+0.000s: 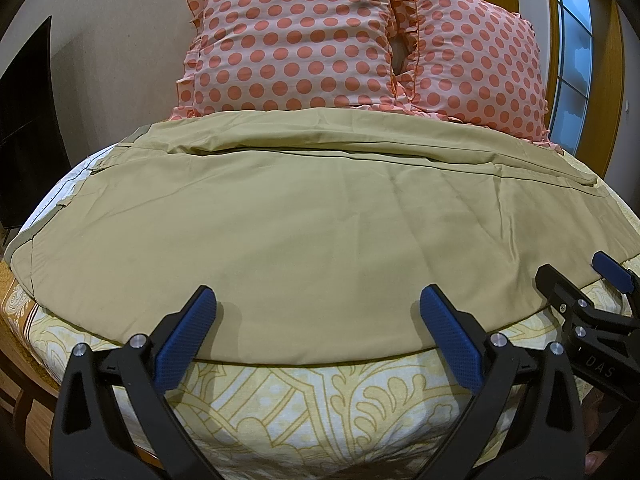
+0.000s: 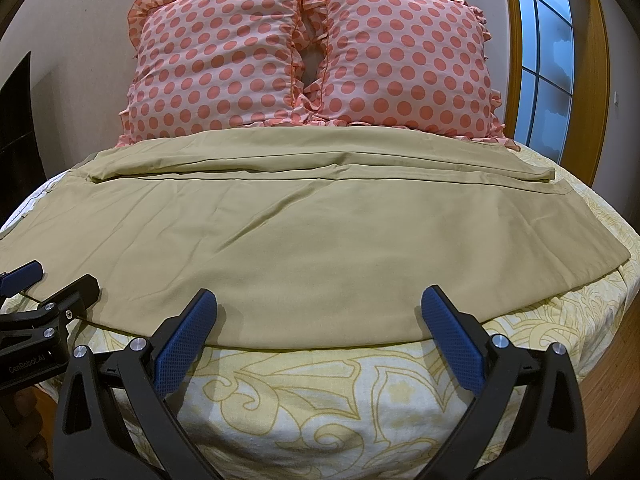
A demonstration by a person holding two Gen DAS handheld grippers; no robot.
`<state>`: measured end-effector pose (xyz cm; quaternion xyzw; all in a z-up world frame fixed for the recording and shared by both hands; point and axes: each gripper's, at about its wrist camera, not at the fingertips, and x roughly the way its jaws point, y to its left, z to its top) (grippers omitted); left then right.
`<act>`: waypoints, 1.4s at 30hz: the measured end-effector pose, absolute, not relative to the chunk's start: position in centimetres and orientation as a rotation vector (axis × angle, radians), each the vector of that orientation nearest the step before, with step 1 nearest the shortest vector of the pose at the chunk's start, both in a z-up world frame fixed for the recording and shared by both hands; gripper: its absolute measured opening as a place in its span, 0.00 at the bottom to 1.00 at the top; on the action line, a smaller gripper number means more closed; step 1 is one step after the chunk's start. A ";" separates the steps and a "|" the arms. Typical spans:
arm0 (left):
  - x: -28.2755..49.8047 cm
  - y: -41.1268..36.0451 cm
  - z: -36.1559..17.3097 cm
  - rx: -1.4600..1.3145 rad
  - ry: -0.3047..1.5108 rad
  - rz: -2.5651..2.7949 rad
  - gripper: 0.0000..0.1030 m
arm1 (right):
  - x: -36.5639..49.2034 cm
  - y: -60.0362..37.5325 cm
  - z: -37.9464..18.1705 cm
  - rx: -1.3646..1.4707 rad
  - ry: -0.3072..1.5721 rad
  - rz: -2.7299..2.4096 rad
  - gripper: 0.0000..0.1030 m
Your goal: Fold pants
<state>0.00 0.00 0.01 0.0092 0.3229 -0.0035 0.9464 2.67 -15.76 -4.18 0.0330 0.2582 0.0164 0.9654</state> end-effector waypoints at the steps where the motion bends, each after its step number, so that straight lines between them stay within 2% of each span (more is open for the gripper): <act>1: 0.0 0.0 0.0 0.019 0.657 -0.007 0.98 | 2.7 -15.8 -4.2 0.067 0.523 0.033 0.99; 33: 0.1 0.0 0.1 0.023 0.665 -0.014 0.98 | 2.9 -16.1 -4.4 0.061 0.523 0.063 0.99; 36: 0.6 0.7 1.1 0.000 0.706 -0.042 0.98 | 3.7 -17.5 -3.3 0.079 0.576 0.066 0.99; 42: 2.4 3.9 4.0 -0.170 0.668 -0.058 0.98 | 9.7 -25.4 3.4 0.143 0.548 -0.071 0.99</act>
